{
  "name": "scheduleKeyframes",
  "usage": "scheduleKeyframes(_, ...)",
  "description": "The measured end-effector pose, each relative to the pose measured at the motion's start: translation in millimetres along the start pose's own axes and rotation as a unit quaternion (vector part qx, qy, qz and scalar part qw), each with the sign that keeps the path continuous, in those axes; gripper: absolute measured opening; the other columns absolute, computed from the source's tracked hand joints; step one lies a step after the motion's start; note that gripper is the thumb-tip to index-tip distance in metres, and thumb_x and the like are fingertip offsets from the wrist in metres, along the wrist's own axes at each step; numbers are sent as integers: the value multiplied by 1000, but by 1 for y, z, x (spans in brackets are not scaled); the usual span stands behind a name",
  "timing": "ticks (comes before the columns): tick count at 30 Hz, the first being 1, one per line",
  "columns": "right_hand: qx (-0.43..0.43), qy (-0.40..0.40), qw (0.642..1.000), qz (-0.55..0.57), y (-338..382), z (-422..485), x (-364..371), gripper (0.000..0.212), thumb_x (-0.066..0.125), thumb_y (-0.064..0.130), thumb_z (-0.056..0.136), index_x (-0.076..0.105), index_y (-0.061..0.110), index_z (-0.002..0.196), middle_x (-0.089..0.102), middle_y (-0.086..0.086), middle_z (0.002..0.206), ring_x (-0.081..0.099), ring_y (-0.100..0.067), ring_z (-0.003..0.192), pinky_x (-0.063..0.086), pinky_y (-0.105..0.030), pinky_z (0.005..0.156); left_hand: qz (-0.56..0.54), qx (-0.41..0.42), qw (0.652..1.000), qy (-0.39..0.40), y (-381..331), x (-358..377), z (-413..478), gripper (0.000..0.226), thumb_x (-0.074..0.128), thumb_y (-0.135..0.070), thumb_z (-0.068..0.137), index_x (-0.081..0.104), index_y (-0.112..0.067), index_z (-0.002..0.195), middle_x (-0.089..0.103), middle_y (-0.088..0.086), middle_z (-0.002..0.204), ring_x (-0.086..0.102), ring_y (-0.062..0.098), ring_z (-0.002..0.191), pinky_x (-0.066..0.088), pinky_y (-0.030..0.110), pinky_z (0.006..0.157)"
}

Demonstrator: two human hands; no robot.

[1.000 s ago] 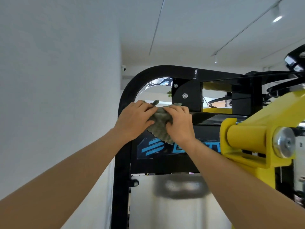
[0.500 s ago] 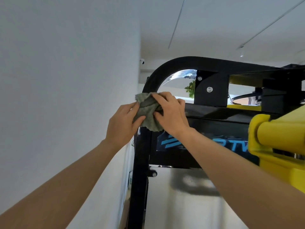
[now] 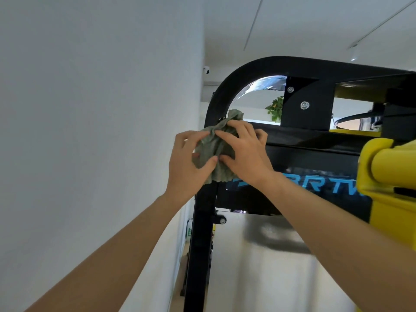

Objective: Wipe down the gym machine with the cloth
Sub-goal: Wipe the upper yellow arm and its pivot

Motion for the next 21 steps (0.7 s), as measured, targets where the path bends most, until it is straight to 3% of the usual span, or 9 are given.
scheduleKeyframes(3, -13, 3, 1000, 0, 0, 1, -3, 64, 82, 28, 77, 59, 24, 137, 47, -7, 147, 39, -27, 138, 23, -44, 105, 41, -13, 998, 43, 18, 15, 5, 55, 72, -37, 90, 57, -24, 141, 49, -4, 140, 56, 9, 119, 57, 34, 96)
scheduleKeyframes(8, -30, 1, 1000, 10, 2, -3, -4, 71, 80, 30, 78, 52, 19, 142, 29, -8, 157, 40, -26, 135, 29, -39, 105, 10, -38, 998, 46, 36, 15, -2, 49, 64, -24, 99, 52, -25, 147, 60, -15, 134, 62, 2, 111, 57, 35, 96)
scheduleKeyframes(11, -38, 10, 999, -10, 7, -3, 3, 69, 79, 32, 80, 52, 19, 143, 33, -5, 159, 37, -25, 137, 30, -41, 107, -18, -70, 996, 54, 46, 14, -10, 49, 62, -23, 100, 49, -25, 148, 59, -22, 128, 63, -2, 105, 58, 30, 95)
scheduleKeyframes(17, -27, 6, 1000, 3, 25, -30, 22, 65, 79, 31, 80, 55, 18, 140, 43, -5, 155, 40, -27, 136, 30, -44, 107, -48, -112, 990, 75, 57, 13, -40, 50, 65, -20, 99, 52, -21, 147, 65, -12, 127, 66, 10, 110, 57, 22, 91)
scheduleKeyframes(21, 4, -11, 999, 31, 38, -73, 42, 60, 78, 32, 83, 59, 17, 138, 46, -6, 153, 43, -28, 134, 29, -44, 108, -88, -174, 973, 120, 72, 16, -71, 49, 63, -17, 100, 52, -24, 147, 68, -8, 128, 65, 9, 114, 56, 24, 95)
Point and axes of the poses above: each hand's wrist, its own z-axis towards the middle knuckle, its own x-axis out of the palm, y = z × x, the point moved 10 cm from there along z, towards the middle knuckle
